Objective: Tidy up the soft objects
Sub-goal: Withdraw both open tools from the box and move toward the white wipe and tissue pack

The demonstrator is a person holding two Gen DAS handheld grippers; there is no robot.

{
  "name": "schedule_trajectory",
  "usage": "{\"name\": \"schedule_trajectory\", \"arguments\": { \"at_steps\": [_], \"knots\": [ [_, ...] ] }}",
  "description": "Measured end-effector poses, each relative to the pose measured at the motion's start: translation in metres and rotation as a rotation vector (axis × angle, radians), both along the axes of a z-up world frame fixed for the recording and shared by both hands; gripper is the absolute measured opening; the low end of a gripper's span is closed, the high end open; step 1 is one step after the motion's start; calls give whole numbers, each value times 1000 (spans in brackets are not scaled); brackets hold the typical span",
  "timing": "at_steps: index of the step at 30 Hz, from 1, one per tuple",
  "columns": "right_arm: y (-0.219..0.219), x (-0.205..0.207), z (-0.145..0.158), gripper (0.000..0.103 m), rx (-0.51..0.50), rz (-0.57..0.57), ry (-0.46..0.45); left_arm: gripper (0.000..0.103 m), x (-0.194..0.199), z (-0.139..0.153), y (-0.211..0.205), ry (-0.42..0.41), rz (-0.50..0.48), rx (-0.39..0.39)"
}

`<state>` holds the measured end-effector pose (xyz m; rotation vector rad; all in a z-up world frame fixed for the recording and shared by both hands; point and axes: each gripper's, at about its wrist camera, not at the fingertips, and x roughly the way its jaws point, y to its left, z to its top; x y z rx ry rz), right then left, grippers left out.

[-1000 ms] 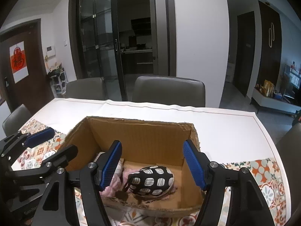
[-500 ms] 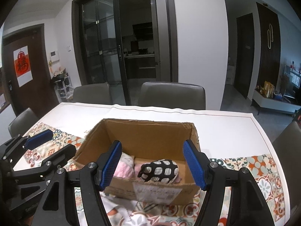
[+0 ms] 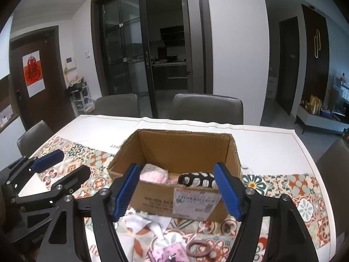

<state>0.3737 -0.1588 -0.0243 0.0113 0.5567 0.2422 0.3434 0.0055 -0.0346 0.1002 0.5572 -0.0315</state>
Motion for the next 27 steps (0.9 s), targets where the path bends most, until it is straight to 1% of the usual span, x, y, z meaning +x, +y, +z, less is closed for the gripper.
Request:
{"name": "schedule_trajectory", "arguments": {
  "at_steps": [6, 14, 21, 27],
  "knots": [
    [1, -10, -5, 74, -2, 11, 21, 61, -15, -6, 0, 16, 4, 13],
    [2, -25, -25, 74, -13, 31, 92, 61, -39, -22, 0, 53, -4, 47],
    [4, -37, -40, 74, -18, 48, 145, 61, -60, -37, 3, 87, -3, 36],
    [9, -47, -53, 74, -31, 73, 179, 61, -70, -48, 6, 112, 8, 42]
  ]
}}
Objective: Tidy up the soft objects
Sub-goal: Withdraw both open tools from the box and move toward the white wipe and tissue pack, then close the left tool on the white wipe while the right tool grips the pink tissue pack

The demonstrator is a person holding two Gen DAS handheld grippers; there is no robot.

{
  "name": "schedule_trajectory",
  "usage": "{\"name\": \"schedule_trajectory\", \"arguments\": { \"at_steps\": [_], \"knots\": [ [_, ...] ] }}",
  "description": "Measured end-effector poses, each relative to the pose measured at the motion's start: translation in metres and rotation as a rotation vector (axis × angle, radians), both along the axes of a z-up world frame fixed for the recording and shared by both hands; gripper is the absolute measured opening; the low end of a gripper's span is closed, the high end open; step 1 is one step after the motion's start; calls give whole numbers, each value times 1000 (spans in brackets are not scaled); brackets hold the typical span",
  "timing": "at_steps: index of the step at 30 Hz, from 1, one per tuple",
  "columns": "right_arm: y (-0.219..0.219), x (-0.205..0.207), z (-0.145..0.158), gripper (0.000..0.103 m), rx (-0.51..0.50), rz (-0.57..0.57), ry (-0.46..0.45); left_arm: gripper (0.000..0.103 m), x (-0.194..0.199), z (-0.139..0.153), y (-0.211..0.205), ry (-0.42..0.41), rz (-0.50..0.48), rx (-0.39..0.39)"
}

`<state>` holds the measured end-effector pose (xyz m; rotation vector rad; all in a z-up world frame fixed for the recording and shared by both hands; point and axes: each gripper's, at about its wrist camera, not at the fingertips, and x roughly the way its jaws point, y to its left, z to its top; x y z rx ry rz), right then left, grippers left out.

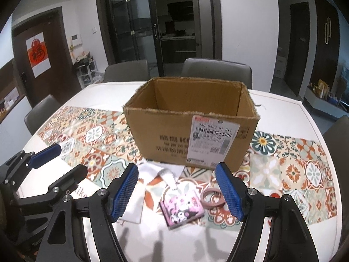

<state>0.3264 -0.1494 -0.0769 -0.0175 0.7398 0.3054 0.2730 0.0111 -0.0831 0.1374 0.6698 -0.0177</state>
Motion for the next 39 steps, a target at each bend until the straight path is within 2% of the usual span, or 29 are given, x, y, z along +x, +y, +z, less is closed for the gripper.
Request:
{"name": "schedule_trajectory", "arguments": {
  "at_steps": [15, 18, 26, 39],
  "knots": [
    [5, -11, -41, 75, -33, 44, 125, 61, -10, -46, -1, 102, 17, -19],
    [5, -12, -50, 80, -39, 44, 149, 62, -10, -53, -2, 117, 17, -20],
    [4, -6, -72, 80, -68, 61, 198, 61, -7, -72, -5, 141, 19, -1],
    [4, 2, -106, 80, -140, 99, 218, 62, 9, -102, -11, 165, -7, 40]
  ]
}}
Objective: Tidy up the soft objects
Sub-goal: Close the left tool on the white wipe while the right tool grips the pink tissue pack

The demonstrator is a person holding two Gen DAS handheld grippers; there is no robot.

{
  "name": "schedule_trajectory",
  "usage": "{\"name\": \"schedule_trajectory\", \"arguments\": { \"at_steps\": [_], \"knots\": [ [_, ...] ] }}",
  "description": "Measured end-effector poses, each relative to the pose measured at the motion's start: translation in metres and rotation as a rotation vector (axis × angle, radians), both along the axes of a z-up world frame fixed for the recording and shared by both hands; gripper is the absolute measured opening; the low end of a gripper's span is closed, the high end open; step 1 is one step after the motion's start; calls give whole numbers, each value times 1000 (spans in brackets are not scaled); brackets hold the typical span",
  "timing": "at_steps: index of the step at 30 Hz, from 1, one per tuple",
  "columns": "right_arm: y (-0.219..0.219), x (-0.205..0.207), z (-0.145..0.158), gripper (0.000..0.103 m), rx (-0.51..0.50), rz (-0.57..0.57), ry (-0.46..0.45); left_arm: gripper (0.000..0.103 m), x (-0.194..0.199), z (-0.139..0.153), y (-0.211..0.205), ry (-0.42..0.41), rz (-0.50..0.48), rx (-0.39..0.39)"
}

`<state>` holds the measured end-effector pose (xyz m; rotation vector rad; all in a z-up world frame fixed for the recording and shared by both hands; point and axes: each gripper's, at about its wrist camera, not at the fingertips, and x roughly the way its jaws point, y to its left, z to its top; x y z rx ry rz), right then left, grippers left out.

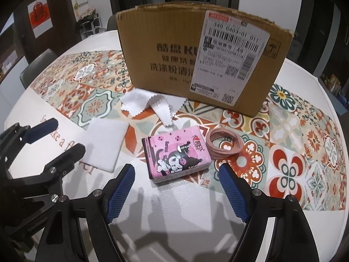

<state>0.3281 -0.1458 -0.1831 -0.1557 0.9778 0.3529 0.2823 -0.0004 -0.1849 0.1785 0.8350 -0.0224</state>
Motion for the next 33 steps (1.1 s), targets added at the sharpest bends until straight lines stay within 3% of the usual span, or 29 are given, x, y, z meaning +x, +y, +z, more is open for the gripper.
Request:
{"name": "schedule_trajectory", "arguments": {
  "at_steps": [11, 23, 29, 33],
  "knots": [
    [2, 6, -20, 80, -42, 22, 10, 62, 13, -15, -3, 17, -36, 5],
    [9, 13, -29, 80, -70, 35, 0, 62, 28, -38, 2, 89, -46, -30],
    [11, 16, -33, 80, -77, 37, 3, 63, 28, -40, 2, 77, -50, -31],
    [12, 16, -34, 80, -77, 39, -3, 47, 25, -40, 0, 76, -79, -58]
  ]
}}
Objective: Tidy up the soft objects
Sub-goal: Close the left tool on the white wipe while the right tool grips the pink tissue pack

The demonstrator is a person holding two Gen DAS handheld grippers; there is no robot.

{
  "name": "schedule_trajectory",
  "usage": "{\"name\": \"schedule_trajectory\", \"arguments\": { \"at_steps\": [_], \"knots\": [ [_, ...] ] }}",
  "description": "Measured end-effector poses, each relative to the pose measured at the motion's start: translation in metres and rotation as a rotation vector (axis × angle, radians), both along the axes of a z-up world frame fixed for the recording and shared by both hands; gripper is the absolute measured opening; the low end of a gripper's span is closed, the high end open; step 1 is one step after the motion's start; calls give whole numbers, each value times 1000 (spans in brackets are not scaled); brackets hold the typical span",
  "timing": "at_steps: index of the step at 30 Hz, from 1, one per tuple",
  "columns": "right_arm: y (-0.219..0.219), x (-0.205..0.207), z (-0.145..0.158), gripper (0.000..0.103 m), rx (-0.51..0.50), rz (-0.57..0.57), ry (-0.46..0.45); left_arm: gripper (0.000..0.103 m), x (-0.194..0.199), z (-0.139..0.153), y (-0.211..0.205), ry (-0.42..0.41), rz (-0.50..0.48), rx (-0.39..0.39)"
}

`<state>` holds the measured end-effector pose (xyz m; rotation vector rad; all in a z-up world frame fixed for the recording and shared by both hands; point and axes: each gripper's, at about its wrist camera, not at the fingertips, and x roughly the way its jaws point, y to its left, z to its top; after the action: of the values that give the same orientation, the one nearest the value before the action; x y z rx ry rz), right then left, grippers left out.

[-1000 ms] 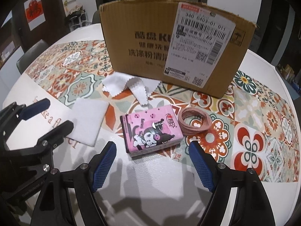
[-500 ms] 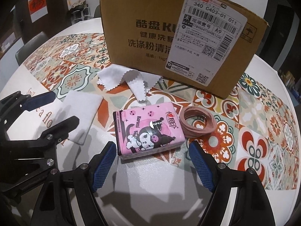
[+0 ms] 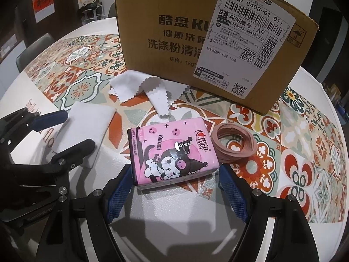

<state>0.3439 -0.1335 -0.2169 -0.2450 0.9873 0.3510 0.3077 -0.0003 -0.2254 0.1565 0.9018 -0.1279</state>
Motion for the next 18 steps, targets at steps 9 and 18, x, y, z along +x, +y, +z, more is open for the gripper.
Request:
{"name": "schedule_trajectory", "arguments": {
  "at_steps": [9, 18],
  "knots": [
    [-4, -1, 0, 75, 44, -15, 7, 14, -1, 0, -6, 6, -27, -28],
    [-8, -5, 1, 74, 51, -49, 3, 6, -2, 2, -1, 13, -5, -33]
  ]
}}
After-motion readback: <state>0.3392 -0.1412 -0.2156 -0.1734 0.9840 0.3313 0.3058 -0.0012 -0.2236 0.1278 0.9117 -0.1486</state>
